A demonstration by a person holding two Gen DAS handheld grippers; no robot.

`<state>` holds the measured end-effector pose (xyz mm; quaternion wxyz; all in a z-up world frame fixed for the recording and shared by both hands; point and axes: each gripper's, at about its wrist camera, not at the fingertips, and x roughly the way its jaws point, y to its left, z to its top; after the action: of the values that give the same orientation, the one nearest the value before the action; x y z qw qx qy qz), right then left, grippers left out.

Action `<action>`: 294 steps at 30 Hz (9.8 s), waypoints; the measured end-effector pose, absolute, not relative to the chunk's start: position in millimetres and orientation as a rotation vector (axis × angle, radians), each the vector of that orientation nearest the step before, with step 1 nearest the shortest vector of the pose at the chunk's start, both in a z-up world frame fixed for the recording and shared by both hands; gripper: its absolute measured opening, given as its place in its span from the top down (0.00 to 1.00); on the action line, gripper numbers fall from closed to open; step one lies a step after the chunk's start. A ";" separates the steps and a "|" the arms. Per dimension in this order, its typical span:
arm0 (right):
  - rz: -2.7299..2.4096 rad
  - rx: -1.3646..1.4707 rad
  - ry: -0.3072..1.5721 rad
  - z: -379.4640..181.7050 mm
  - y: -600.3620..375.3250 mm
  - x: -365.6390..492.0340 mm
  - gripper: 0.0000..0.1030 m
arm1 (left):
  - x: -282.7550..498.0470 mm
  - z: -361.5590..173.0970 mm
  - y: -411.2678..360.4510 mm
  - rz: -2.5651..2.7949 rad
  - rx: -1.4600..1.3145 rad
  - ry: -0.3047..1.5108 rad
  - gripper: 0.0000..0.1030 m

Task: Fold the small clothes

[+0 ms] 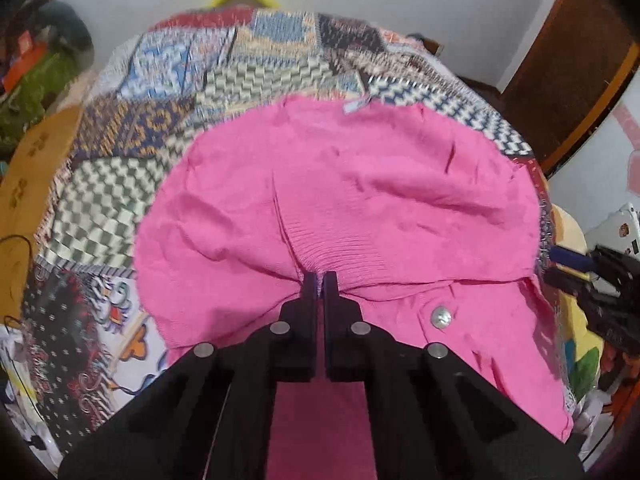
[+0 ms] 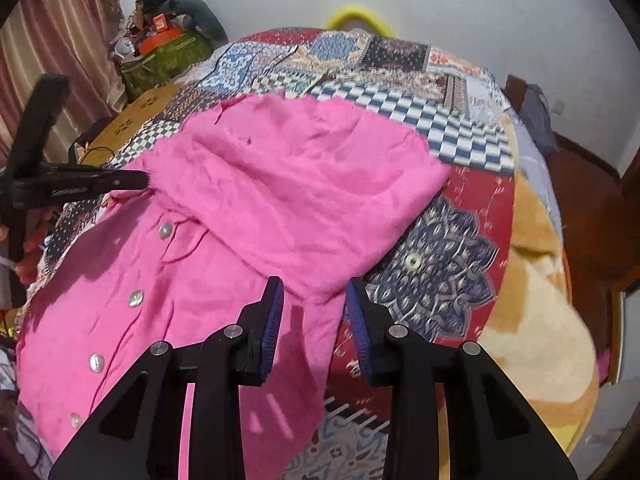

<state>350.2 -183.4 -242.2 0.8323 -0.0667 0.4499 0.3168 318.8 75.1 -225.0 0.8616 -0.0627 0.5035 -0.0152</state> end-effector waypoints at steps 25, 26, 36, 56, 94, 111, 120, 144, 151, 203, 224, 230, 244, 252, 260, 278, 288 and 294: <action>0.635 -0.163 0.917 -208.4 -170.8 376.9 0.54 | 275.7 -208.2 170.2 0.190 -0.119 0.994 0.49; 0.638 -0.160 0.915 -206.9 -170.2 374.4 0.54 | 271.3 -208.4 175.9 0.199 -0.122 0.998 0.49; 0.670 -0.138 1.037 -227.1 -180.2 324.4 0.54 | 214.8 -231.8 172.0 0.095 -0.268 1.096 0.47; 0.738 -0.037 1.099 -261.8 -183.5 280.7 0.96 | 184.3 -236.7 114.8 -0.027 -0.220 1.094 0.98; 0.664 -0.063 1.067 -239.0 -205.9 290.6 0.68 | 190.3 -220.7 142.1 0.059 -0.203 1.121 0.52; 0.719 0.021 1.130 -258.6 -211.0 261.4 0.93 | 160.9 -228.3 125.3 -0.012 -0.249 1.134 0.92; 0.727 0.028 0.891 -173.2 -227.8 263.8 0.94 | 143.9 -133.8 129.7 0.013 -0.243 0.887 0.93; 0.710 0.007 0.684 -101.6 -196.7 342.5 0.94 | 250.0 -55.0 127.9 0.062 -0.153 0.763 0.99; 0.699 -0.015 0.779 -142.5 -196.8 352.2 0.94 | 256.4 -151.0 117.7 0.008 -0.154 1.012 0.98; 0.685 0.018 0.645 -107.3 -195.4 364.0 0.94 | 289.4 -51.8 140.1 0.146 -0.213 0.758 0.99; 0.558 -0.031 0.911 -210.1 -159.9 511.7 0.83 | 459.1 -225.2 195.0 0.245 -0.206 1.062 0.81; 0.574 -0.035 0.888 -194.8 -175.4 483.3 0.60 | 416.1 -213.2 191.0 0.195 -0.174 1.050 0.52; 0.638 -0.054 1.017 -232.8 -201.0 390.0 0.56 | 320.6 -234.3 145.4 0.059 -0.172 1.124 0.42; 0.676 -0.022 1.089 -267.1 -194.1 371.1 0.74 | 319.3 -247.3 140.0 0.105 -0.154 1.120 0.97; 0.696 -0.018 1.076 -268.4 -188.4 367.4 0.94 | 301.5 -252.7 167.7 0.149 -0.189 1.146 0.97; 0.684 0.059 1.113 -270.0 -196.8 361.6 0.58 | 315.8 -246.1 202.3 0.162 -0.291 1.125 0.41; 0.721 0.088 1.074 -277.8 -172.6 371.3 0.88 | 384.7 -260.4 199.9 0.134 -0.223 1.144 0.33; 0.703 0.052 1.038 -270.8 -175.6 380.8 0.90 | 422.8 -276.5 207.7 0.086 -0.260 1.163 0.33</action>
<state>380.8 -175.6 -270.8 0.8096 0.0241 0.4855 0.3291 422.8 207.7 -276.5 0.8267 -0.1226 0.5477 0.0403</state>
